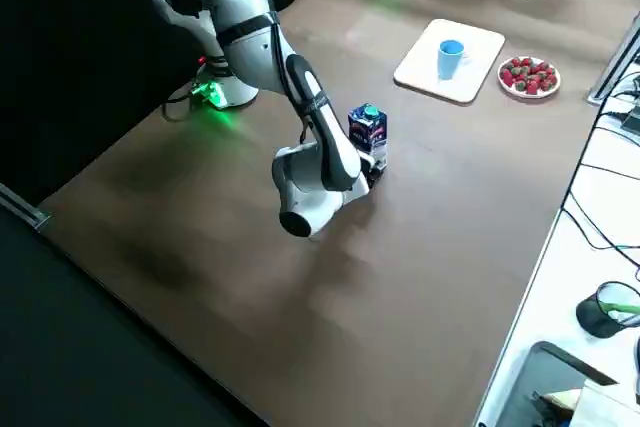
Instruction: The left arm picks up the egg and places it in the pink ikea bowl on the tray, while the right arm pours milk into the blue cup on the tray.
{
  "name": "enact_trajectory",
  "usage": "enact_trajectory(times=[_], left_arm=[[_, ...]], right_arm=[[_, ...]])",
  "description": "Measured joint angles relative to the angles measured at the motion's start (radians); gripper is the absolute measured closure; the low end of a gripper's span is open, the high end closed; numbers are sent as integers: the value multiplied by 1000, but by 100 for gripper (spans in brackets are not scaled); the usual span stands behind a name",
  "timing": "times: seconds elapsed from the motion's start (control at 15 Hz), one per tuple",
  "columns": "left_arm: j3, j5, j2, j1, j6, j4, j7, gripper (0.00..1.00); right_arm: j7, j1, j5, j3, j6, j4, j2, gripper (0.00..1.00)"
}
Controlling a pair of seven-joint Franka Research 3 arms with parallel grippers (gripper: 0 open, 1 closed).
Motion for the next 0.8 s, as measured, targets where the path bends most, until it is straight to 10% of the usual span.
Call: enact_trajectory(times=[0.8], left_arm=[[0, 0, 3, 0, 14, 0, 0, 41]], right_arm=[[102, 55, 3, 0, 18, 45, -39, 36]])
